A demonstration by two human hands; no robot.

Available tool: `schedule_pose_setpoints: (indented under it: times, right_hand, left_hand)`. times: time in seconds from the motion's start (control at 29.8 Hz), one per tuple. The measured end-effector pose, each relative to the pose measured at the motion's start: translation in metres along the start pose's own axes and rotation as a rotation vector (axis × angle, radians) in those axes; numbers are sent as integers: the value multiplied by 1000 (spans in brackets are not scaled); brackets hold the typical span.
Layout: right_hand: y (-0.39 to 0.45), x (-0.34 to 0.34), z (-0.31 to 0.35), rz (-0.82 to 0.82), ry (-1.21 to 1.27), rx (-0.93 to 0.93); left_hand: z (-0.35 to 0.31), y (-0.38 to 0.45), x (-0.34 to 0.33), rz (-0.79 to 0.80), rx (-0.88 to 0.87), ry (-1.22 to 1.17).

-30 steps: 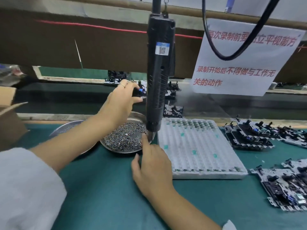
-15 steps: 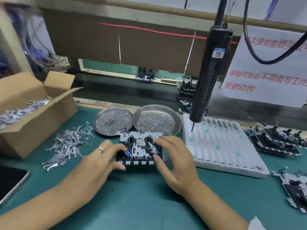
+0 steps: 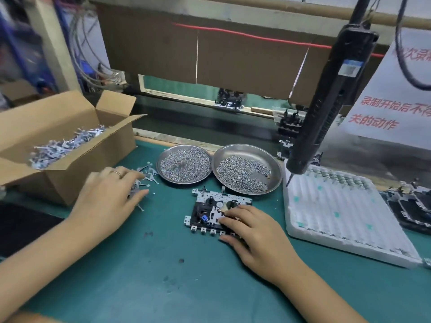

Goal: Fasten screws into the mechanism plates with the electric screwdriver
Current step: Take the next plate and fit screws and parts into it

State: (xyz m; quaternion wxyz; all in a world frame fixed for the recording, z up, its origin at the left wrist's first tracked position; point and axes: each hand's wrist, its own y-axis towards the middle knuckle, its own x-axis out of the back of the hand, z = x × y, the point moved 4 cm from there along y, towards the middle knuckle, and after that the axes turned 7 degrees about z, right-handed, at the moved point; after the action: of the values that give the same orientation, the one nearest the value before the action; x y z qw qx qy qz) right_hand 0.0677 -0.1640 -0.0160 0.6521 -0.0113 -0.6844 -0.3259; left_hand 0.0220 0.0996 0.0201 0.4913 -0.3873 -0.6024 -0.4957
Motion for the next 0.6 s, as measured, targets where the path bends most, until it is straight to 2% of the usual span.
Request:
schedule_pose_setpoints:
  times: [0.03,0.1,0.3,0.5,0.6]
  right_hand:
    - [1,0,-1,-5,0,-12]
    - [1,0,-1,-5,9,-23]
    - [0,-1,-2,28,20,-38]
    - [0,-1,-3,28,39,-72]
    - [-1,0,-5,13,63,-105]
  left_hand:
    - [5,3,-4,80,55,14]
    - [11,6,-10,130,81,-57]
    - [15,11,-10,47,51,-171]
    - [10,3,7,-177,-11,-230]
    - [12,4,6,-190,36,-276]
